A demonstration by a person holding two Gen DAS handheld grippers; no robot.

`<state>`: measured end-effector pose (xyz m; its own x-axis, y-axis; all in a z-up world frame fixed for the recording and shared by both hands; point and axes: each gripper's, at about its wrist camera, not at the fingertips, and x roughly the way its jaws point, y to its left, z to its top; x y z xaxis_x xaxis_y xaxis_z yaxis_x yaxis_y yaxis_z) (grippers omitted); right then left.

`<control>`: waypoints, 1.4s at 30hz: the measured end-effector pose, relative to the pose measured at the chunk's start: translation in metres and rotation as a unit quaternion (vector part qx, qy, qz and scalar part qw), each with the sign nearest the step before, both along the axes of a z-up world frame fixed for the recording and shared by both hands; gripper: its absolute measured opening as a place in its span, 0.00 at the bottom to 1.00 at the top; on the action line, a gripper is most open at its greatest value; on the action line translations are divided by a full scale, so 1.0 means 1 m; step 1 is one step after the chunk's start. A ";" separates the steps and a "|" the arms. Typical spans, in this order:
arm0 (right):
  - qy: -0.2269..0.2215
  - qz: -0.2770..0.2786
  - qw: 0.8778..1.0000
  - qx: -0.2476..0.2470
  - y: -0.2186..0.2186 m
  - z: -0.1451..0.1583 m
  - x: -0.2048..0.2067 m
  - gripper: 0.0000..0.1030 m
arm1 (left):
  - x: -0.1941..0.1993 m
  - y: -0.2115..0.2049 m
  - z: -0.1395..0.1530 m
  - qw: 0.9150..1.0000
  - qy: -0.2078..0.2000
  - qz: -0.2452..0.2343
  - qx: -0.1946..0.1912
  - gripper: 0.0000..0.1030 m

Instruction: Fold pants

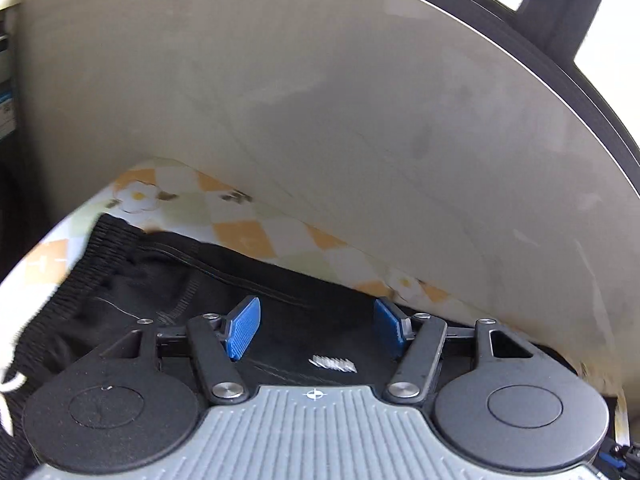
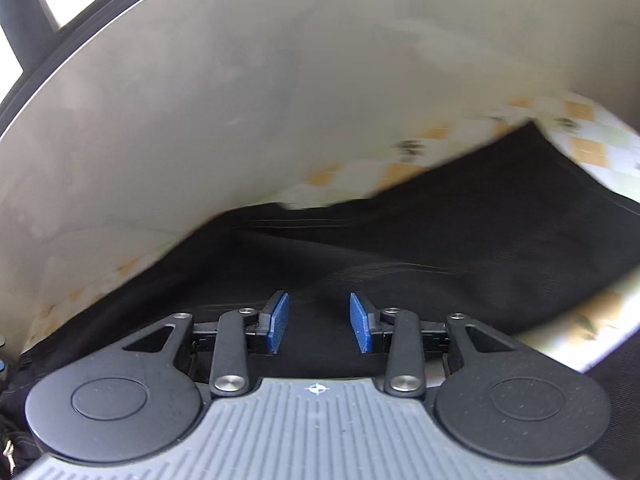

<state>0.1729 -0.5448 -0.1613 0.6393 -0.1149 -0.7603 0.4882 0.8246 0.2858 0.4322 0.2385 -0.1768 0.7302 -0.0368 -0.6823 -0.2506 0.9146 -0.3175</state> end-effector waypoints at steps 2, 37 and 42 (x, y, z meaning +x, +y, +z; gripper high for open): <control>0.002 -0.036 0.999 0.000 -0.025 0.001 -0.025 0.36 | -0.001 -0.037 -0.005 0.999 0.013 -0.049 0.000 0.63; -0.002 -0.047 0.999 0.015 -0.126 -0.021 -0.117 0.38 | -0.102 -0.164 -0.047 0.980 0.124 0.009 0.157 0.07; 0.000 -0.065 0.998 0.001 -0.143 -0.029 -0.121 0.41 | -0.108 -0.175 -0.036 0.977 0.125 0.048 0.165 0.07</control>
